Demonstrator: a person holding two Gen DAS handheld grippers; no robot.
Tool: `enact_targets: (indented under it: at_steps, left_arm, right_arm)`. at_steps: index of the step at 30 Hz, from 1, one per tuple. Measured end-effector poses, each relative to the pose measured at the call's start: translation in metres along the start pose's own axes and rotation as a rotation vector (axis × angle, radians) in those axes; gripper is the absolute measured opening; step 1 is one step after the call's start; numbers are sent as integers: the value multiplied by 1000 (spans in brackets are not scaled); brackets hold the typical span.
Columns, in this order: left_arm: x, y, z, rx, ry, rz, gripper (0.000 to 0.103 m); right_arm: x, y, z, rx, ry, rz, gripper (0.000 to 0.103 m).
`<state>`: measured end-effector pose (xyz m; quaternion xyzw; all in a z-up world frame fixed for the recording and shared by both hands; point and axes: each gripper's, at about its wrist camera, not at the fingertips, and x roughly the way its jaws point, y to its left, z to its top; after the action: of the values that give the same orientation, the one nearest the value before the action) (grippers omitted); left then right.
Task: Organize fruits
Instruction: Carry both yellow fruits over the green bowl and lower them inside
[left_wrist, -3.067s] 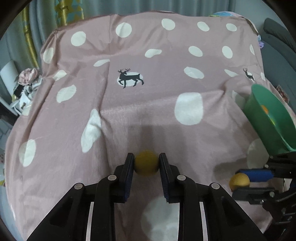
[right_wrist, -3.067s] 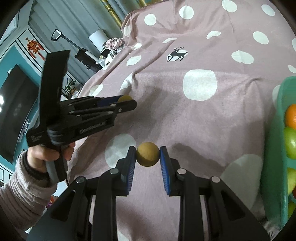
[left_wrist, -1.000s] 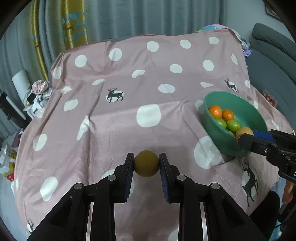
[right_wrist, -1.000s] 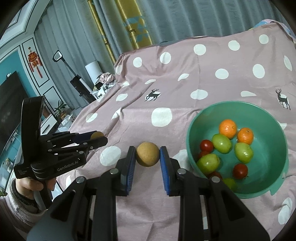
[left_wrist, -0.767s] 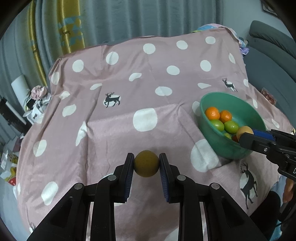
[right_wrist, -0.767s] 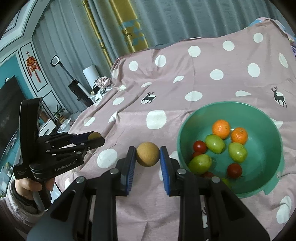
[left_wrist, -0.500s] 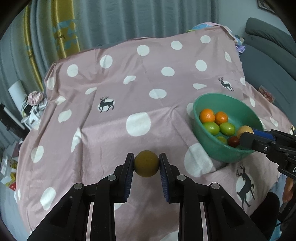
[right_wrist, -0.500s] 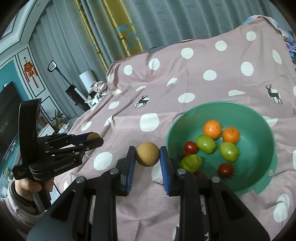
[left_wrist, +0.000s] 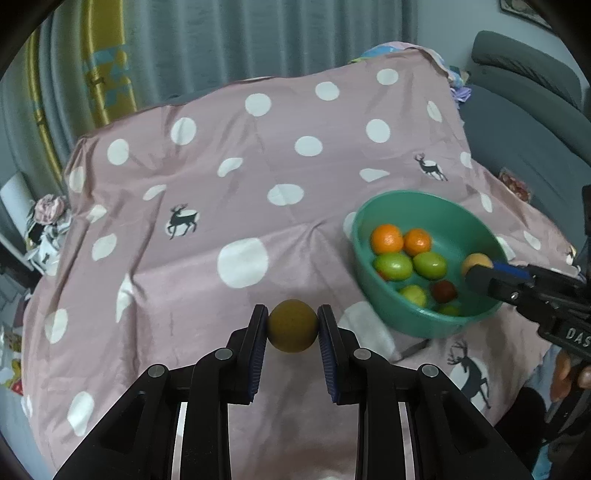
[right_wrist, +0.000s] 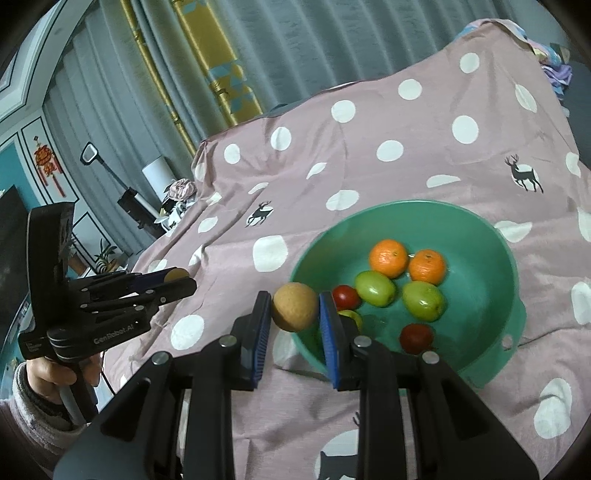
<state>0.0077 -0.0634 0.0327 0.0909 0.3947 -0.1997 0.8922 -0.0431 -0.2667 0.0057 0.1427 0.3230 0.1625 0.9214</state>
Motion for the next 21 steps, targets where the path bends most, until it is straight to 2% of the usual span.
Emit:
enact_targets:
  at_steps: [16,21]
  left_arm:
    - [18,-59,39,126,-32,-93,27]
    - [27,-75,46,164,-25,-101,27]
  right_arm:
    - [-16,-35,-1,71,-39,-48,27]
    - [-17,-41,-1,81,-49,-57,27]
